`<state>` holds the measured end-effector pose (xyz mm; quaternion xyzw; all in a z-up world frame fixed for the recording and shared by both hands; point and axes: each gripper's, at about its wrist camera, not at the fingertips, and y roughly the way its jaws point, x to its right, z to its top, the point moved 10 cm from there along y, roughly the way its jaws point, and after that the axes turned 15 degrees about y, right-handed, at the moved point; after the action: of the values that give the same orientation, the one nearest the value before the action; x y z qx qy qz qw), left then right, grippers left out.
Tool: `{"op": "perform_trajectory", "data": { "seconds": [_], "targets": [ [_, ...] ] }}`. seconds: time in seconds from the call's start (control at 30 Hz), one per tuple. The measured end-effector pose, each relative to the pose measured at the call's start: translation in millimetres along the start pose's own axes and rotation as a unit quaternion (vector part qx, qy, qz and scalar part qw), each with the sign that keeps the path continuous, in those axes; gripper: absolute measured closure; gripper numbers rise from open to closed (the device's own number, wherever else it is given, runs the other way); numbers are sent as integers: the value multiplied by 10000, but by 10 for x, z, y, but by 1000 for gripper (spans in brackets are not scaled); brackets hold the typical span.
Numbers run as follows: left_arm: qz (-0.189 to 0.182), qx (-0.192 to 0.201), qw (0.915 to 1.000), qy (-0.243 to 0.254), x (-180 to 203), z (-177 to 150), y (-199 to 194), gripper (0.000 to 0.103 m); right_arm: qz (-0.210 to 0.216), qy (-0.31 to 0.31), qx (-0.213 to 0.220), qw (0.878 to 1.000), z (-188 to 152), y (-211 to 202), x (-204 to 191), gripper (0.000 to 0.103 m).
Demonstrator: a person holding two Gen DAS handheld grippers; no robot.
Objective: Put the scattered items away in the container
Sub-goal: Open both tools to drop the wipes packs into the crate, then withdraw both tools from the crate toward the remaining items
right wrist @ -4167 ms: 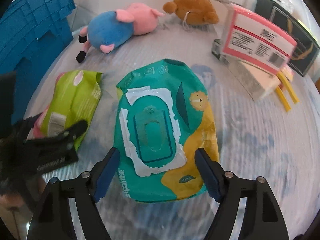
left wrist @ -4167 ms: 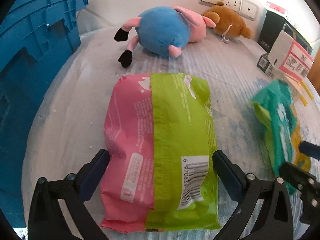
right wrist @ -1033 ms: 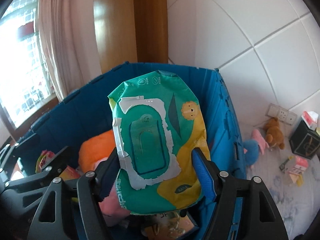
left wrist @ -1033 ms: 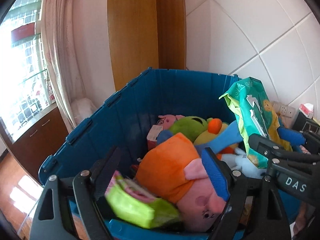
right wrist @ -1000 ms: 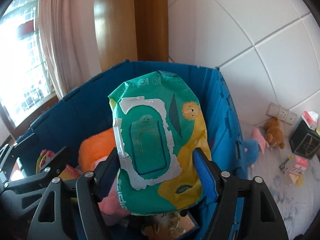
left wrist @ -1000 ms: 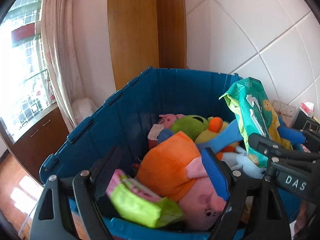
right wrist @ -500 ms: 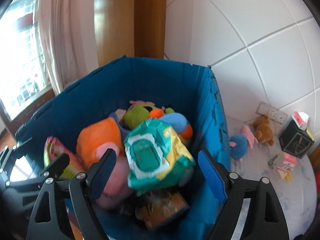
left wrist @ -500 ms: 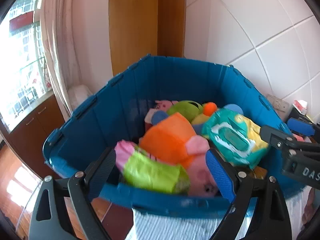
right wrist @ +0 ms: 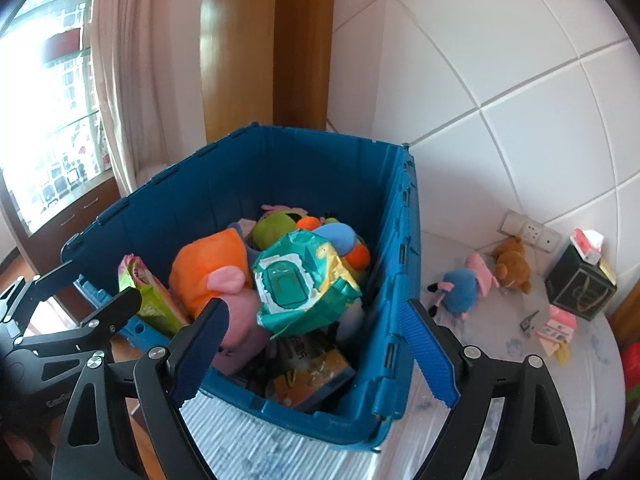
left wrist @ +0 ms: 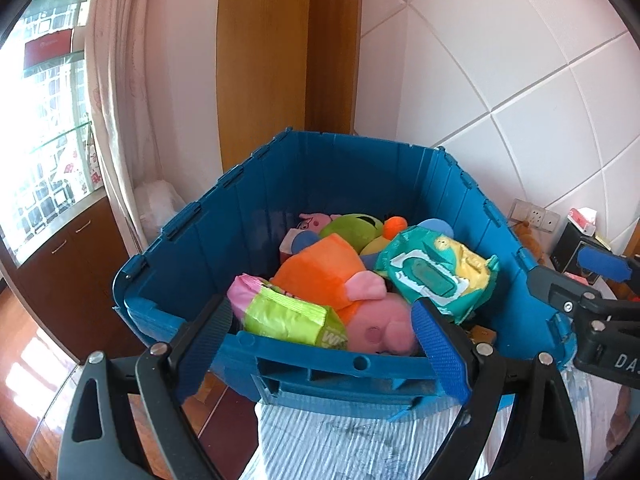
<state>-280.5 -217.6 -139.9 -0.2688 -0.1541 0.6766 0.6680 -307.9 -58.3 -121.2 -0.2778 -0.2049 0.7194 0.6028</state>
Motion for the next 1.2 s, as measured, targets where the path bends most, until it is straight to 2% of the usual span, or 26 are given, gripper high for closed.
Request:
{"op": "perform_trajectory", "data": {
  "seconds": [0.4, 0.67, 0.8, 1.03, 1.2],
  "targets": [
    [-7, 99, 9999, 131, 299, 50, -131, 11, -59, 145, -22, 9999, -82, -89, 330, 15],
    [144, 114, 9995, 257, 740, 100, -299, 11, 132, 344, 43, 9993, -101, -283, 828, 15],
    [227, 138, 9992, 304, 1163, 113, -422, 11, 236, 397, 83, 9989, -139, -447, 1284, 15],
    [361, 56, 9991, 218, 2111, -31, -698, 11, 525, 128, 18, 9985, -336, -743, 2049, 15],
    [283, -66, 9993, 236, 2768, -171, -828, 11, 519, 194, -73, 9984, -555, -933, 2713, 15]
  ]
}}
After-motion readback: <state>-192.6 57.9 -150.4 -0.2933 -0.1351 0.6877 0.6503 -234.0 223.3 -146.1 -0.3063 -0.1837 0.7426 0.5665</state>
